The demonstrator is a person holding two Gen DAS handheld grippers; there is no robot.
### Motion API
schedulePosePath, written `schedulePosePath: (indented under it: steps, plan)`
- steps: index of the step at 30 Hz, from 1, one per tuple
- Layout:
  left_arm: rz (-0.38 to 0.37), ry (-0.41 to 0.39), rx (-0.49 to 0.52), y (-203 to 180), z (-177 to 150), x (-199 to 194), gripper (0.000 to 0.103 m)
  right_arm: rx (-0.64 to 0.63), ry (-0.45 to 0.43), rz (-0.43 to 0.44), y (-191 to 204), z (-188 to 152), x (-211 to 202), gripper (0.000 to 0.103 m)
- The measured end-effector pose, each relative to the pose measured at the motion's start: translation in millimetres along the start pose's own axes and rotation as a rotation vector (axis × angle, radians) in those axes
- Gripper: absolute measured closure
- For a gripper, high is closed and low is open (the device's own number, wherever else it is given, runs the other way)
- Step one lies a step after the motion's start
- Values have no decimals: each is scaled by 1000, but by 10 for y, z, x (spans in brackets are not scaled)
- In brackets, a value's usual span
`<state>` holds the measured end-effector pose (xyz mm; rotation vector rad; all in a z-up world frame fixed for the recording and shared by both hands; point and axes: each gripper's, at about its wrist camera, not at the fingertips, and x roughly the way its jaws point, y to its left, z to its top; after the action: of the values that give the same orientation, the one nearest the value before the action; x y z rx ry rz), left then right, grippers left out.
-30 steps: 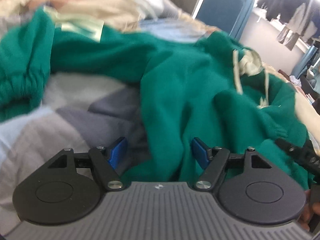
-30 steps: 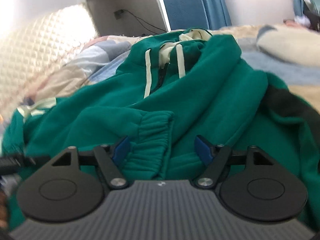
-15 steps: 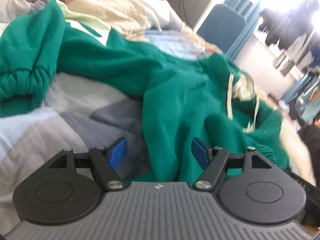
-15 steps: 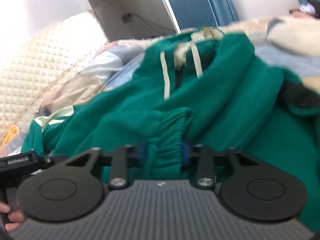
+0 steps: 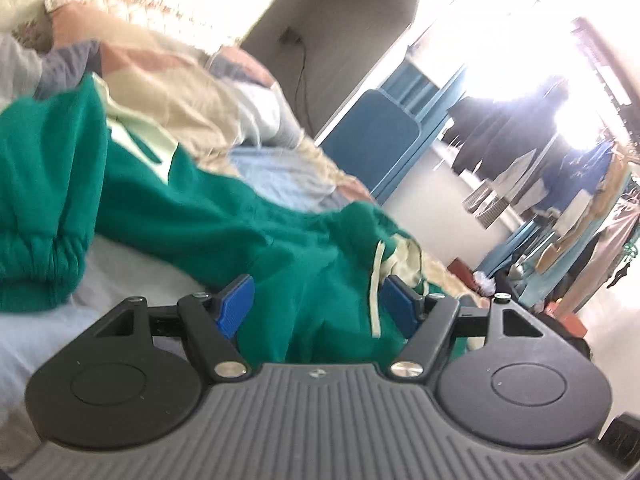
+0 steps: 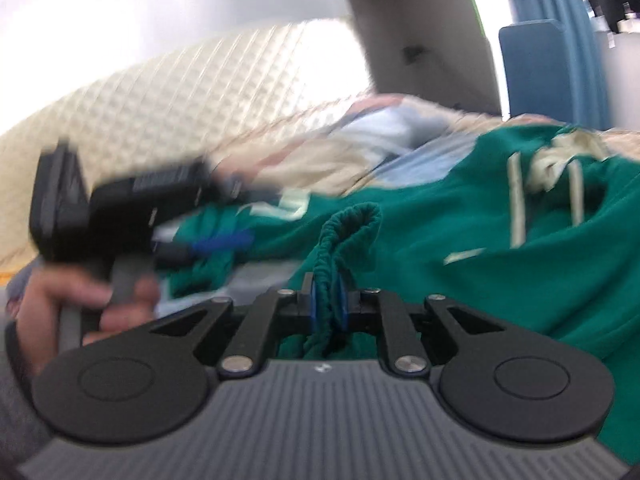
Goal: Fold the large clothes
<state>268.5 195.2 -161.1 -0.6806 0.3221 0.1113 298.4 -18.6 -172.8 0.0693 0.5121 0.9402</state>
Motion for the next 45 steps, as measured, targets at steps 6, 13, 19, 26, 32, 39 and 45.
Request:
schedulePosePath:
  steps: [6, 13, 19, 26, 32, 39, 45]
  plan:
    - [-57, -18, 39, -92, 12, -97, 27, 27, 15, -13, 36, 36, -70, 51]
    - [-79, 22, 51, -154, -82, -67, 27, 132, -66, 6, -192, 210, -492, 40]
    - [-104, 86, 101, -275, -243, 33, 27, 286, -170, -170, -804, 336, -807, 40]
    - [-123, 148, 164, -445, -453, 187, 27, 612, -105, -448, -1976, 70, -586, 39]
    - [-126, 159, 196, -473, -554, 261, 27, 758, -78, -413, -2523, -59, -205, 38]
    - [-120, 158, 193, -461, -590, 410, 27, 576, -25, -345, -2561, 342, 141, 87]
    - [-109, 168, 229, -521, -673, 501, 27, 562, -192, -396, -2885, 516, -256, 91]
